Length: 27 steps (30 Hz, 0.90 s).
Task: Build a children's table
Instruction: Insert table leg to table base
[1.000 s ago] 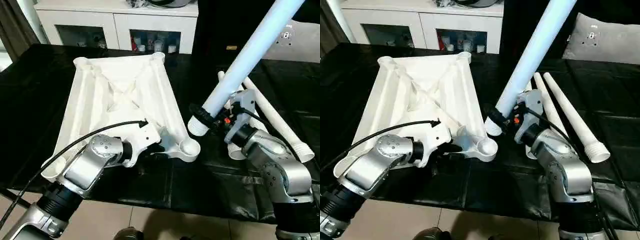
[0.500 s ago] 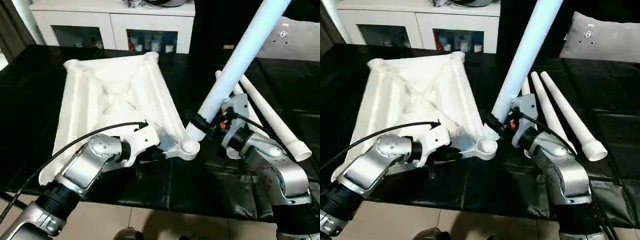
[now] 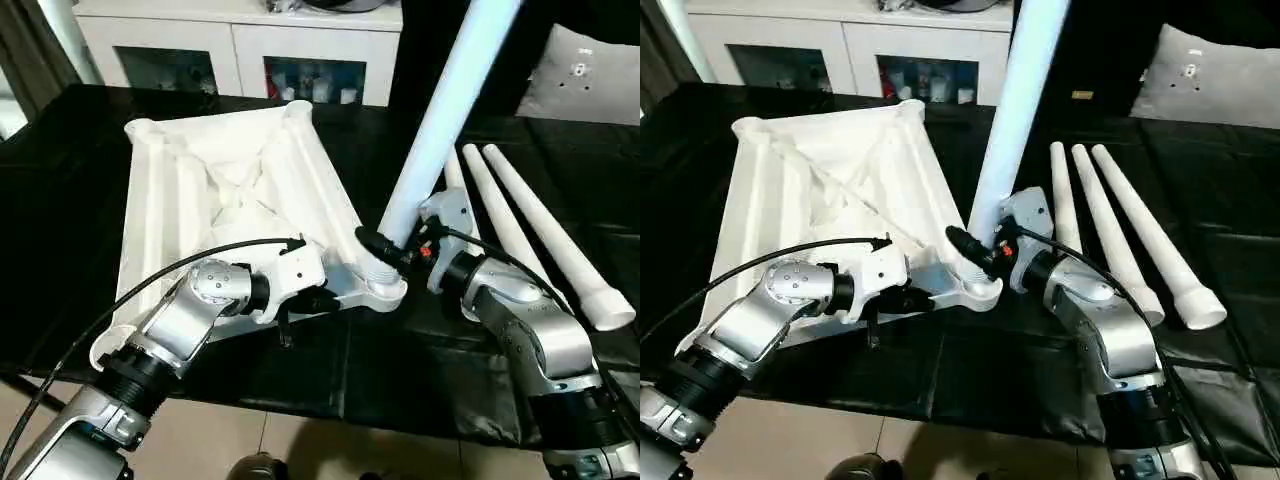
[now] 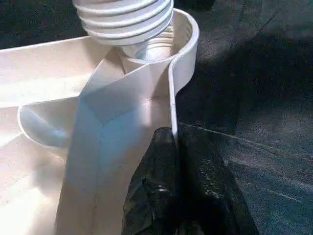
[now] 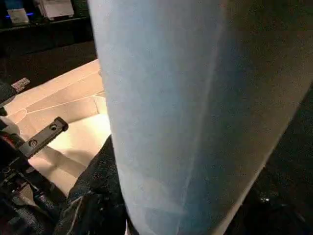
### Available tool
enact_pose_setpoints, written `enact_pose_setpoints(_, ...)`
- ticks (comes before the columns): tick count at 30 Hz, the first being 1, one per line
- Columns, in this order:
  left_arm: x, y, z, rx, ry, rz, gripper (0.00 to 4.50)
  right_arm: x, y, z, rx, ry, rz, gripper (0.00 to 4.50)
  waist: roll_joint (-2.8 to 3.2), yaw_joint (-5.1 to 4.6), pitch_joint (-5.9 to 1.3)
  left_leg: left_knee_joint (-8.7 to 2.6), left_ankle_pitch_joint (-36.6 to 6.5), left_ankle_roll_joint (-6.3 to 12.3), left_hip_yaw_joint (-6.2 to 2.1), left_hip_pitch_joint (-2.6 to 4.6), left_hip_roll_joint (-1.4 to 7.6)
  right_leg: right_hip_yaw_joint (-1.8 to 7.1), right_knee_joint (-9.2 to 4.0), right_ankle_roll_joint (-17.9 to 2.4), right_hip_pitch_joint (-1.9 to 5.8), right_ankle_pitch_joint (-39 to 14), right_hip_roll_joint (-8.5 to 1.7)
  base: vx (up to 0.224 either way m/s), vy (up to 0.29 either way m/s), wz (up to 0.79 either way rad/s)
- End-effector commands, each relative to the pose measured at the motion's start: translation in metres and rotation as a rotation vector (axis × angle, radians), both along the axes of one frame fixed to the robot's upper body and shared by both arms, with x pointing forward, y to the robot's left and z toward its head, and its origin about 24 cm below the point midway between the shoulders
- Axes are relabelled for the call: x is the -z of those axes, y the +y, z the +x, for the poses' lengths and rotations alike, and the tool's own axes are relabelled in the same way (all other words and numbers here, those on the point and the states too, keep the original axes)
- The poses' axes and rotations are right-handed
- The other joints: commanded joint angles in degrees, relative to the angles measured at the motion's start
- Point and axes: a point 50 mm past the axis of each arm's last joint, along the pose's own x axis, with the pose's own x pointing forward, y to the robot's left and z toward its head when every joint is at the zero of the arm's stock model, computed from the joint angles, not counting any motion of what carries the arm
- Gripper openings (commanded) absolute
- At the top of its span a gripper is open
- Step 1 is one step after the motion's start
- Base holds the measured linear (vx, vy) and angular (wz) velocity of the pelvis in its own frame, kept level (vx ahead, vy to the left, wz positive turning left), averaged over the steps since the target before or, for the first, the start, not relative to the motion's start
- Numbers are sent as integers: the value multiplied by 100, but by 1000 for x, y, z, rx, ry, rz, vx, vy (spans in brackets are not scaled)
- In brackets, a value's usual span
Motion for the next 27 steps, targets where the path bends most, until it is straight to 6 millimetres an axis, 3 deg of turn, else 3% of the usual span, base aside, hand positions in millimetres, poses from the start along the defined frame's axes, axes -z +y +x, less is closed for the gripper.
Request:
enact_pose_setpoints(1,5,6,-1,-8,18,20,28,-4,-1,1,3,-16,-3,191,-59,12,-379,-413,-554,459,-260,88,641,498,-472,-730,270,-1120,-926,0,0,0)
enact_pose_setpoints(12,13,7,-2,-77,58,-6,113,-3,-2,1,32,-40,4,191,-38,27,-391,-418,-625,403,-257,95,644,495,-493,-698,265,-1289,-921,0,0,0)
enact_pose_setpoints(16,14,5,-3,-78,69,-17,116,-4,-3,3,47,-68,-7,191,-22,41,-415,-408,-593,386,-257,96,644,499,-471,-738,271,-1137,-920,0,0,0)
enact_pose_setpoints(20,16,4,-4,-64,73,-8,80,-4,-5,4,56,-68,-11,191,-29,66,-424,-403,-525,429,-256,96,647,494,-455,-779,276,-972,-918,0,0,0)
enact_pose_setpoints(27,21,7,-4,-62,71,32,18,3,-2,3,-20,14,-67,191,-29,79,-417,-404,-603,436,-256,96,643,491,-486,-715,284,-1173,-914,0,0,0)
